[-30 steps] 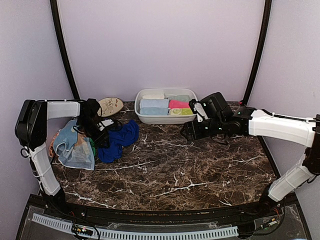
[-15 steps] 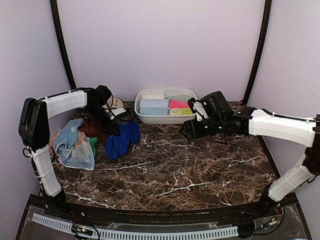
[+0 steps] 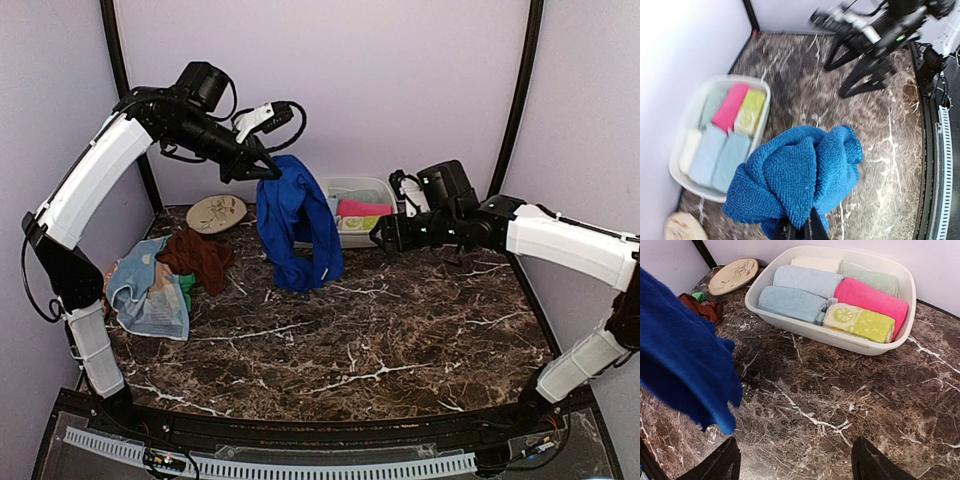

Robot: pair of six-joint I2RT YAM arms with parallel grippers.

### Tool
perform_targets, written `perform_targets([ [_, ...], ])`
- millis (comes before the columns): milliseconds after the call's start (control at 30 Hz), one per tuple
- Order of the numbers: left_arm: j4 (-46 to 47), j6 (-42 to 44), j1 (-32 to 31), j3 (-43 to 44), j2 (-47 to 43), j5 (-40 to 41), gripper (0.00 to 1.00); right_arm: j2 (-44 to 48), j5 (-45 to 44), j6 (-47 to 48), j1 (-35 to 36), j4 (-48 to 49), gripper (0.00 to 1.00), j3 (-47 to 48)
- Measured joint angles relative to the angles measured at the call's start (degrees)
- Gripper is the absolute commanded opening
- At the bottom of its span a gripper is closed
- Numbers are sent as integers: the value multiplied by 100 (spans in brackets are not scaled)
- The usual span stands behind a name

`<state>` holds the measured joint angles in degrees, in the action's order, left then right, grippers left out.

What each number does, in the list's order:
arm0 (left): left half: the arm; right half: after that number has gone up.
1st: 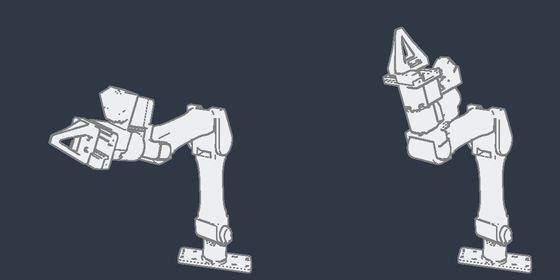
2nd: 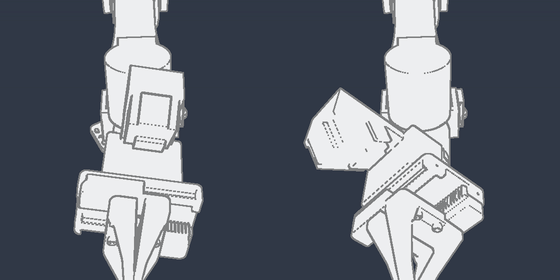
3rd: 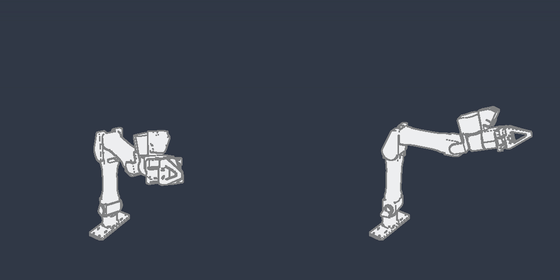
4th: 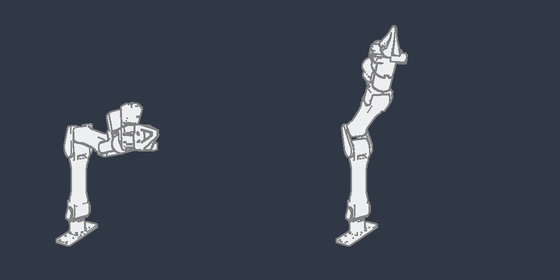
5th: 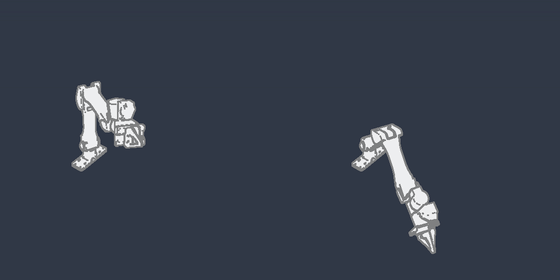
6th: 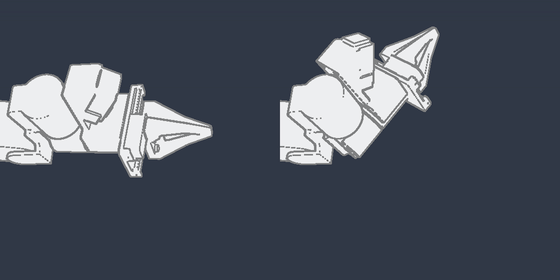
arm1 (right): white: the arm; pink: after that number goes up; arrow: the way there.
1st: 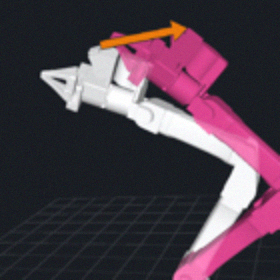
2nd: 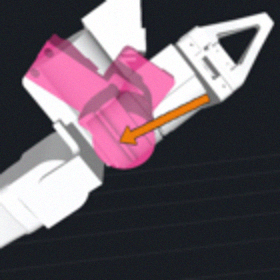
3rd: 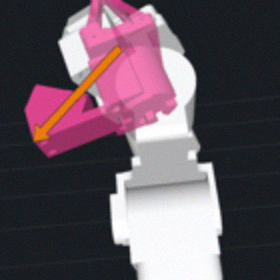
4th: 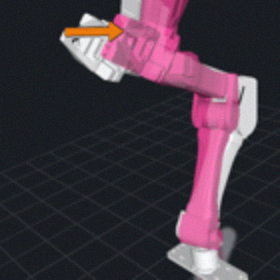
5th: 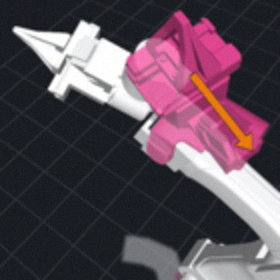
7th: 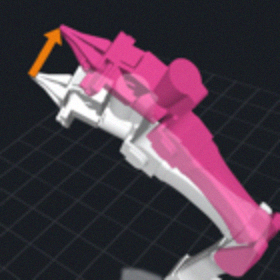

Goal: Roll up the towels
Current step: Pass from the left arm to the right

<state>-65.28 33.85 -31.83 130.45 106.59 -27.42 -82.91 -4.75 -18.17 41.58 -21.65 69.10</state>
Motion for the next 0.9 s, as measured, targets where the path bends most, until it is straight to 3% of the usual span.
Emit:
perform_targets([
  [100,0,109,-350,553,-26,15,0,122,90,136,-175,50,85,-13],
  [233,42,232,-656,481,-164,68,0,293,378,343,-264,181,94,-22],
  [400,208,280,-651,-590,-398,267,0,463,855,476,-160,527,94,-345],
  [633,802,256,-627,-2682,-612,715,0,503,754,525,422,702,92,-1143],
  [900,1283,138,-627,-3191,-743,1005,0,37,699,321,1366,1285,88,-1554],
])
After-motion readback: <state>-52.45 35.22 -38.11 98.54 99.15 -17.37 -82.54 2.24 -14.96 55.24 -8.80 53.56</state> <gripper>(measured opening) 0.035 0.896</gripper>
